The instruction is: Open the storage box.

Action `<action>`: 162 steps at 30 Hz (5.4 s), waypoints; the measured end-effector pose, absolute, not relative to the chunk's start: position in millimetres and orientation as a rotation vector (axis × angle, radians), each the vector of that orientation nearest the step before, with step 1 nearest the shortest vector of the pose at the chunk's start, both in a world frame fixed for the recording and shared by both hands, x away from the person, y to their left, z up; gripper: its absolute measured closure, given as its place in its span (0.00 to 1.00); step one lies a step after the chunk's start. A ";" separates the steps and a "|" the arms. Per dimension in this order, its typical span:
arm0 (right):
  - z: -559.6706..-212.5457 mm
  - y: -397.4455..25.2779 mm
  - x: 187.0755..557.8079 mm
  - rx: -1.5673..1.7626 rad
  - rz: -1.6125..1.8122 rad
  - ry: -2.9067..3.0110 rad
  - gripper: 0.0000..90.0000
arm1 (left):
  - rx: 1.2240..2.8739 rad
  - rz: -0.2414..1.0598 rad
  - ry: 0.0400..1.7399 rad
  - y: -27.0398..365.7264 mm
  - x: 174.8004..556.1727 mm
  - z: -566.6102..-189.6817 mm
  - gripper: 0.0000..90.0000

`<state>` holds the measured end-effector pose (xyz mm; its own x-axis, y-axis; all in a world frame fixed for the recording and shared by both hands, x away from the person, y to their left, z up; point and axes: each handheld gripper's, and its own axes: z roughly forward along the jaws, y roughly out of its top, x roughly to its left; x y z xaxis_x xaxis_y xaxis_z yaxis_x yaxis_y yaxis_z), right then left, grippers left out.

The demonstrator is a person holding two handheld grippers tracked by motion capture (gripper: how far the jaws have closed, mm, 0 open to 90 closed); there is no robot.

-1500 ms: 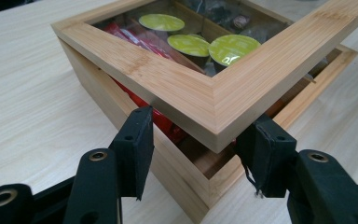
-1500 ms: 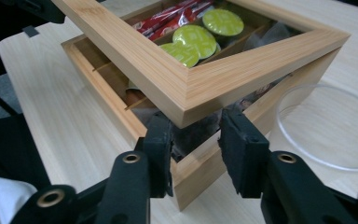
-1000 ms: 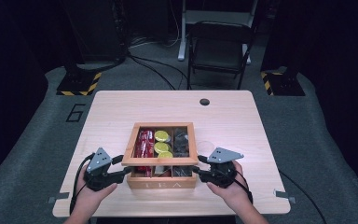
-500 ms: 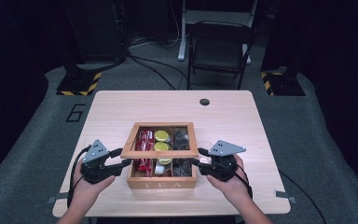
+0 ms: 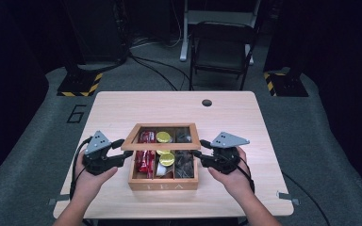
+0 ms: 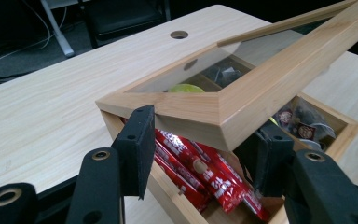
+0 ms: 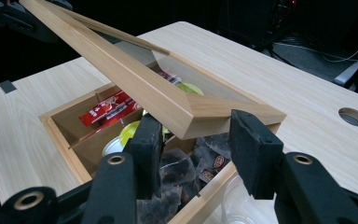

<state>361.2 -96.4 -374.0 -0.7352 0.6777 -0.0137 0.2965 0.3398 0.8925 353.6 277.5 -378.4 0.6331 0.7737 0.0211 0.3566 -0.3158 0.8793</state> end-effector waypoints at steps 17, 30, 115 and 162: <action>-373.0 -96.0 375.5 0.891 1.382 2.189 0.64 | 1.888 0.533 0.903 279.4 365.4 -371.2 0.54; -368.3 -94.3 389.0 0.889 1.395 2.156 0.64 | 1.853 0.511 0.917 281.4 383.4 -367.3 0.55; -461.5 -61.6 367.4 0.887 1.254 2.439 0.44 | 1.820 0.527 0.943 279.4 394.7 -373.5 0.56; -450.8 -65.6 368.6 0.889 1.311 2.483 1.00 | 1.816 0.530 0.948 278.8 394.2 -373.9 0.56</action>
<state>368.6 -65.6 -450.8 -0.8003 0.5910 0.1014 0.4171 0.4273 0.8021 394.2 278.8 -373.9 0.5997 0.7982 -0.0565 0.3702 -0.2141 0.9040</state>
